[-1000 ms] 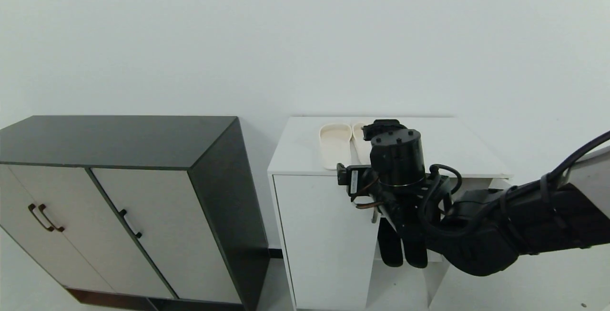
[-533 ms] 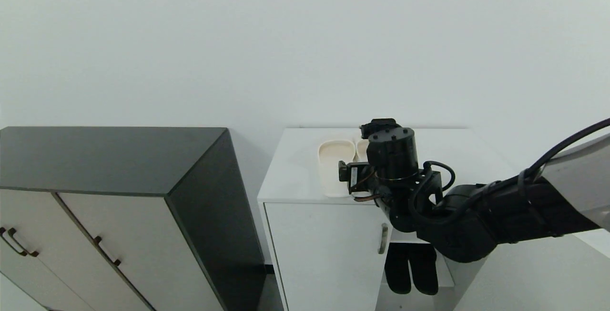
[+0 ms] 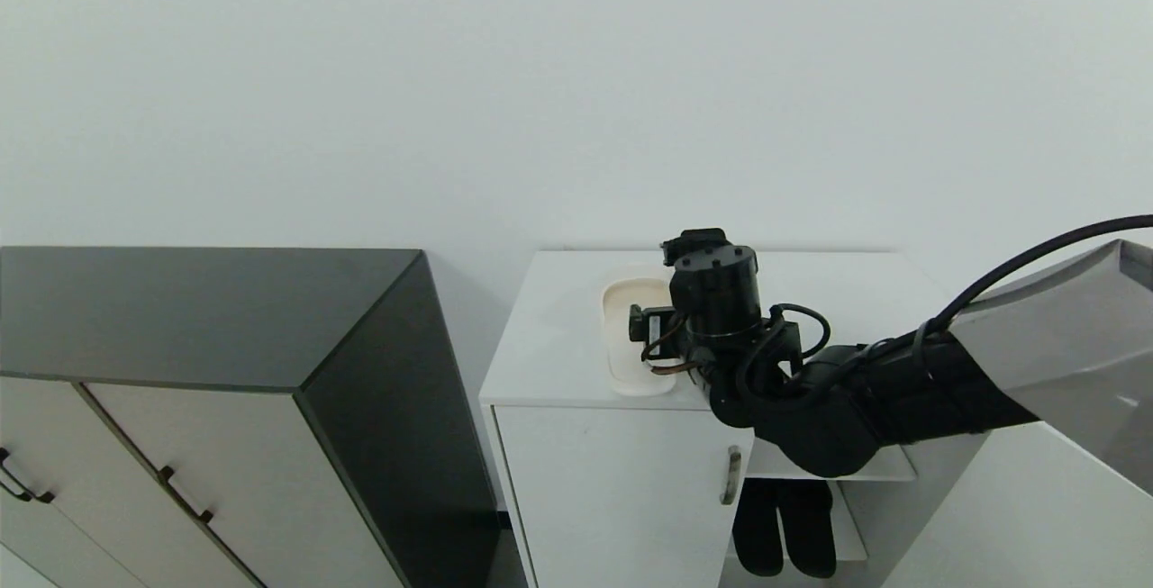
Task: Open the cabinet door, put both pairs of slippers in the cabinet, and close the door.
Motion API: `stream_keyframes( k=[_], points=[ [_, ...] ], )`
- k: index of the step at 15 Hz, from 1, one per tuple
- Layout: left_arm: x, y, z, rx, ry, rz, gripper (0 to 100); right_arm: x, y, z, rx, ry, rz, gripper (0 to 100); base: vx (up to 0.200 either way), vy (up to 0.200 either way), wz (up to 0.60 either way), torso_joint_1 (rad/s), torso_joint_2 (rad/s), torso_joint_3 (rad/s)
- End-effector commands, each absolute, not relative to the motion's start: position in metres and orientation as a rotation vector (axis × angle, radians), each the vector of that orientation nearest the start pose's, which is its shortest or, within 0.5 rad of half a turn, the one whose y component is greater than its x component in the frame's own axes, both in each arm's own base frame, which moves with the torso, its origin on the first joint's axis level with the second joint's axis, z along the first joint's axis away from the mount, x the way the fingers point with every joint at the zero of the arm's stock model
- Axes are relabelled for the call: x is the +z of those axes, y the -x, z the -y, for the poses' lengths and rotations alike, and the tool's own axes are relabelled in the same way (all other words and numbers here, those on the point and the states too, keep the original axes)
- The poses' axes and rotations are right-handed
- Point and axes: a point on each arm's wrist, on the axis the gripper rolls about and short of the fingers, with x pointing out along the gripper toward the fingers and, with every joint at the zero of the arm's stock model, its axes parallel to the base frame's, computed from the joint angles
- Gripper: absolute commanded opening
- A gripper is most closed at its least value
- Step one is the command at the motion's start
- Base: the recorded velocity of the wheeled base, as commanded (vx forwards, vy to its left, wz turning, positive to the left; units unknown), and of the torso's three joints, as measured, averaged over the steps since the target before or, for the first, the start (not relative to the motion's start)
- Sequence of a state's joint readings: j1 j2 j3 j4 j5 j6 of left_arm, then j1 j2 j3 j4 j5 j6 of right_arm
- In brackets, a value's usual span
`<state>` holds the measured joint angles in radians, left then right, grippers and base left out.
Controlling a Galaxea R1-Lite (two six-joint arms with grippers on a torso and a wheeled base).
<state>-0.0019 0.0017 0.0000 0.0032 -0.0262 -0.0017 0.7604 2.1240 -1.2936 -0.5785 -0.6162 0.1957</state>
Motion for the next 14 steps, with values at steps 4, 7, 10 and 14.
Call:
stream_keyframes(
  k=[4, 7, 10, 14],
  points=[
    [0.075, 0.023, 0.001, -0.028, 0.003, -0.005, 0, 0.139, -0.344, -0.294, 0.106, -0.020, -0.196, 100, 0.000, 0.000, 0.00, 0.000, 0.00, 0.000],
    [0.075, 0.023, 0.001, -0.026, 0.005, -0.005, 0, 0.138, -0.366, -0.293, 0.089, -0.008, -0.172, 100, 0.000, 0.000, 0.00, 0.000, 0.00, 0.000],
    [0.075, 0.023, 0.001, -0.026, 0.005, -0.005, 0, 0.132, -0.371, -0.295, 0.088, -0.005, -0.175, 100, 0.000, 0.000, 0.00, 0.000, 0.00, 0.000],
    [0.075, 0.023, 0.001, -0.026, 0.005, -0.005, 0, 0.132, -0.379, -0.296, 0.079, -0.009, -0.170, 100, 0.000, 0.000, 0.00, 0.000, 0.00, 0.000]
  ],
)
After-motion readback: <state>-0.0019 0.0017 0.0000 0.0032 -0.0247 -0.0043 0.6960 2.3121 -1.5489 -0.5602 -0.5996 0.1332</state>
